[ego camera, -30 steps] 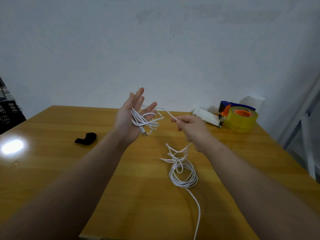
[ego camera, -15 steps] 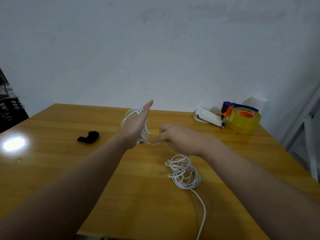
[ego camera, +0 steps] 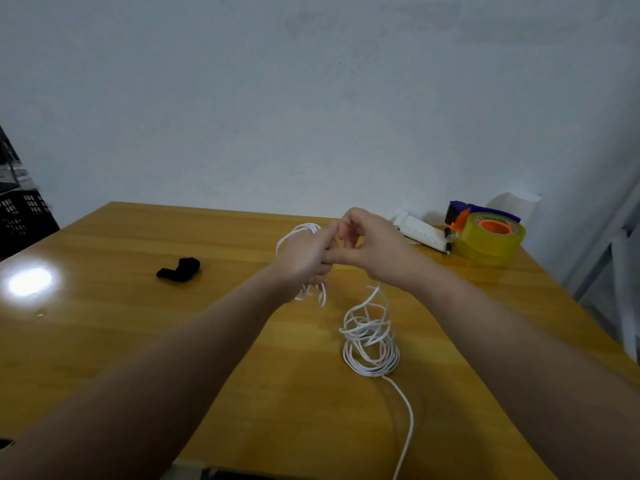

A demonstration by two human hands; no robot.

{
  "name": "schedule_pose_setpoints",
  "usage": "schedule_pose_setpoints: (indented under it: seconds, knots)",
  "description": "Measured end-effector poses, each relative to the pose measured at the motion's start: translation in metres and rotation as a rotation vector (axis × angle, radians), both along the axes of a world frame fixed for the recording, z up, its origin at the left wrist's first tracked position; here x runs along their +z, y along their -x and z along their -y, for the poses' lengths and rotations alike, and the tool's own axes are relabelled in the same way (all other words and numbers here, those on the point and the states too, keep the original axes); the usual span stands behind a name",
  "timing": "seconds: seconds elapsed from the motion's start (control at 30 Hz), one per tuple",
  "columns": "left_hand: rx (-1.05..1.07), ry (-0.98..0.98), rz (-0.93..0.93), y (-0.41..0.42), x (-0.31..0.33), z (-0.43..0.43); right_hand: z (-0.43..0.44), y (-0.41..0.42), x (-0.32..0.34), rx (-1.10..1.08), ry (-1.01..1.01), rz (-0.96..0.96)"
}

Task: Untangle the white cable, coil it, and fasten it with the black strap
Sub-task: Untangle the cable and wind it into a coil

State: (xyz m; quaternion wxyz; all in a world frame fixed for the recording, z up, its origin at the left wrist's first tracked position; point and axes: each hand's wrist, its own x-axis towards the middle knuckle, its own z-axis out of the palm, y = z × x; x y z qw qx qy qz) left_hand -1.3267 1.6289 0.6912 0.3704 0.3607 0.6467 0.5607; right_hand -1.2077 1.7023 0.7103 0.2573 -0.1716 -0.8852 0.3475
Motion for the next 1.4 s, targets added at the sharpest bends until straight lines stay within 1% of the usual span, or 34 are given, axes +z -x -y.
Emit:
schedule_pose_setpoints:
  seconds: [0.07, 0.13, 0.2, 0.27, 0.33, 0.4, 0.43, 0.5, 0.57, 0.6, 0.67, 0.73, 0.77, 0.8, 0.83, 0.9, 0.93, 1.0, 1.07, 1.1, 1.13, 1.17, 1.23, 1.27, 1.33, 1.4]
  knots:
    - [-0.009, -0.032, -0.011, 0.008, 0.004, 0.001, -0.009, -0.007, 0.003, -0.006, 0.01, 0.017]
    - [-0.034, -0.055, 0.002, 0.014, 0.008, 0.006, -0.016, -0.015, 0.002, 0.048, 0.064, -0.006]
    - [-0.114, -0.065, 0.043, 0.014, 0.009, 0.01, -0.019, -0.019, 0.001, 0.087, 0.066, -0.025]
    - [-0.207, -0.078, 0.121, 0.012, 0.008, 0.012, -0.018, -0.02, 0.005, 0.125, 0.084, -0.044]
    - [-0.254, -0.084, 0.153, 0.01, 0.006, 0.012, -0.017, -0.022, 0.01, 0.178, 0.07, 0.014]
    - [-0.323, -0.062, 0.163, 0.006, 0.005, 0.013, -0.019, -0.022, 0.012, 0.204, -0.003, 0.089]
    - [-0.379, -0.045, 0.181, 0.003, 0.006, 0.015, -0.021, -0.021, 0.012, 0.196, -0.02, 0.087]
    - [-0.482, -0.036, 0.252, -0.003, 0.009, 0.018, -0.023, -0.02, 0.012, 0.145, 0.012, 0.016]
    - [-0.577, -0.047, 0.374, -0.009, 0.014, 0.02, -0.025, -0.019, 0.01, 0.105, 0.103, -0.043]
    - [-0.63, -0.054, 0.433, -0.011, 0.017, 0.021, -0.028, -0.021, 0.008, 0.117, 0.189, -0.029]
    - [-0.728, -0.057, 0.503, -0.014, 0.02, 0.022, -0.031, -0.025, 0.004, 0.242, 0.414, 0.064]
    - [-0.788, -0.055, 0.52, -0.014, 0.021, 0.022, -0.031, -0.027, -0.002, 0.401, 0.597, 0.119]
    - [-0.78, -0.057, 0.514, -0.014, 0.022, 0.022, -0.031, -0.027, -0.004, 0.444, 0.635, 0.123]
    - [-0.743, -0.059, 0.498, -0.013, 0.023, 0.021, -0.03, -0.026, -0.003, 0.443, 0.627, 0.132]
    - [-0.682, -0.059, 0.467, -0.012, 0.024, 0.021, -0.028, -0.026, -0.001, 0.394, 0.558, 0.153]
    - [-0.535, -0.064, 0.378, -0.009, 0.022, 0.022, -0.022, -0.025, 0.003, 0.238, 0.327, 0.197]
    - [-0.46, -0.077, 0.333, -0.007, 0.02, 0.021, -0.019, -0.025, 0.004, 0.156, 0.245, 0.202]
    - [-0.328, -0.11, 0.274, -0.001, 0.016, 0.02, -0.015, -0.022, 0.003, 0.032, 0.176, 0.149]
    - [-0.248, -0.141, 0.259, 0.003, 0.014, 0.019, -0.012, -0.02, -0.003, -0.063, 0.15, 0.097]
    - [-0.237, -0.152, 0.255, 0.004, 0.015, 0.02, -0.011, -0.017, -0.006, -0.1, 0.191, 0.065]
    - [-0.246, -0.162, 0.247, 0.006, 0.017, 0.021, -0.01, -0.015, -0.009, -0.113, 0.303, 0.019]
    - [-0.271, -0.171, 0.232, 0.008, 0.017, 0.022, -0.008, -0.014, -0.01, -0.096, 0.474, -0.049]
    - [-0.318, -0.194, 0.172, 0.014, 0.017, 0.025, -0.004, -0.013, -0.011, 0.013, 0.815, -0.223]
    - [-0.32, -0.2, 0.133, 0.017, 0.015, 0.027, -0.002, -0.013, -0.011, 0.055, 0.907, -0.283]
    - [-0.29, -0.186, 0.102, 0.022, 0.01, 0.03, 0.002, -0.013, -0.01, 0.116, 0.998, -0.327]
    - [-0.257, -0.187, 0.136, 0.026, 0.004, 0.033, 0.003, -0.014, -0.009, 0.13, 0.975, -0.266]
